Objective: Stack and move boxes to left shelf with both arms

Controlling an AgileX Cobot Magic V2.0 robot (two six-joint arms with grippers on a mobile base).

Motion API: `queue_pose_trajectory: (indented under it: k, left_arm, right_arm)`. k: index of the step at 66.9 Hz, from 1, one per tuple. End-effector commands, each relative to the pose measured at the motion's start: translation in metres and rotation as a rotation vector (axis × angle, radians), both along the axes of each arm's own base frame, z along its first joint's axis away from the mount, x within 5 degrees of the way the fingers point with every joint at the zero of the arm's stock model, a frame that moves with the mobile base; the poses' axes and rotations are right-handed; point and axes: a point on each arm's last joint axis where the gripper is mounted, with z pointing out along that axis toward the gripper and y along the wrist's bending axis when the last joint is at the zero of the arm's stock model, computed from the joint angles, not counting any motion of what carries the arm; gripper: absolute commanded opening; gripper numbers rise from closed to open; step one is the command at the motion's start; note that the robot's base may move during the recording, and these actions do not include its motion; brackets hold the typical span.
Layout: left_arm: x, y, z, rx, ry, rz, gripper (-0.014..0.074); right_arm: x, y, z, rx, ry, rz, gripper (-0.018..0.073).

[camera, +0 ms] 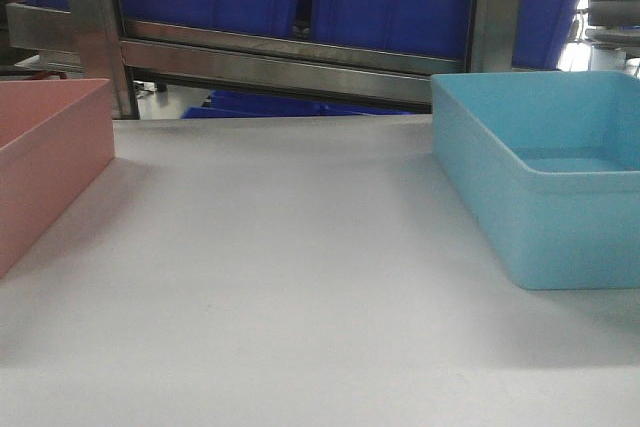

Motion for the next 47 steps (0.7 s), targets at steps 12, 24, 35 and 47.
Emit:
queue_pose_trajectory:
  k: [12,24,35,47]
  left_arm:
    - [-0.0003,0.0006,-0.0013,-0.013,-0.073,0.007,-0.0003]
    - [-0.0003,0.0006,-0.0013,-0.013,-0.073,0.007,-0.0003]
    - [-0.0004,0.0007,-0.0001,-0.013,-0.086,0.008,-0.0003]
    - [-0.0009,0.001,0.0041,-0.013,-0.132,0.011,-0.0003]
  right_arm:
    - [-0.0039,-0.0007,0.0157,-0.01,-0.133,-0.01,0.0053]
    - [-0.0039,-0.0007,0.0157,-0.01,-0.133,-0.01,0.0053]
    - [-0.0039,-0.0007,0.0157,-0.01,-0.133,-0.01,0.0053]
    - [-0.0039,-0.0007,0.0157,-0.01,-0.133,-0.01,0.0053]
